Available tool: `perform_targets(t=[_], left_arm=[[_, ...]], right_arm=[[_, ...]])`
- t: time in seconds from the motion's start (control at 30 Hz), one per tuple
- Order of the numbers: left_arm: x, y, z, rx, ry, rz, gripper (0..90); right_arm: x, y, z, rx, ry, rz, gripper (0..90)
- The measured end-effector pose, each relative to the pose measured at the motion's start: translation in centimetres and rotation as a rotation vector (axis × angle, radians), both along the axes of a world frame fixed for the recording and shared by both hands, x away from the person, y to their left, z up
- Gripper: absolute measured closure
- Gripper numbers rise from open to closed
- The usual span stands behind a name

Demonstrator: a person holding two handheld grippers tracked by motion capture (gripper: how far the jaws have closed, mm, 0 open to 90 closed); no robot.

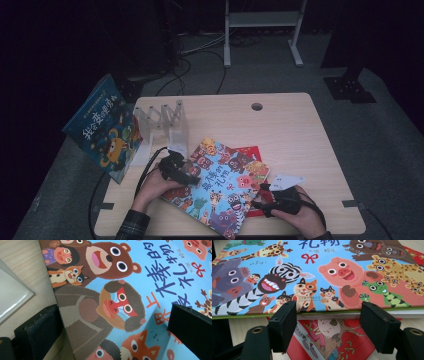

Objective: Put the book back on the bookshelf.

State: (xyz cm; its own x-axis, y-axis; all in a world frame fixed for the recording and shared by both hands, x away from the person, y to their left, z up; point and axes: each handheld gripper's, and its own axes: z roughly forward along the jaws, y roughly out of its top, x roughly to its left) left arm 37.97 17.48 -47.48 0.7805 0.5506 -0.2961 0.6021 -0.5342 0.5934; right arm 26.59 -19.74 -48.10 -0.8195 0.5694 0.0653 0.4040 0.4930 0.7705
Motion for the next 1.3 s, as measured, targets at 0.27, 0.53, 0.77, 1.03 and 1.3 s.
perform_targets(t=[0.27, 0.53, 0.77, 1.03, 1.3], left_arm=[[0.0, 0.1, -0.2, -0.015, 0.031, 0.001, 0.0], [0.3, 0.7, 0.2, 0.024, 0.044, -0.009, 0.0], [0.3, 0.9, 0.5, 0.028, 0.045, -0.013, 0.9], [0.3, 0.8, 1.4, 0.042, 0.048, -0.019, 0.9], [0.1, 0.9, 3.7, 0.029, 0.020, -0.030, 3.3]], right_arm=[[0.0, 0.1, 0.1, -0.004, 0.000, -0.001, 28.9], [0.0, 1.0, 0.1, -0.009, -0.009, 0.015, 28.7], [0.1, 1.4, 0.1, -0.016, -0.011, 0.022, 28.5], [0.1, 1.3, 0.0, -0.007, -0.014, 0.022, 28.3], [0.1, 1.2, 0.0, 0.009, -0.002, 0.012, 28.0]])
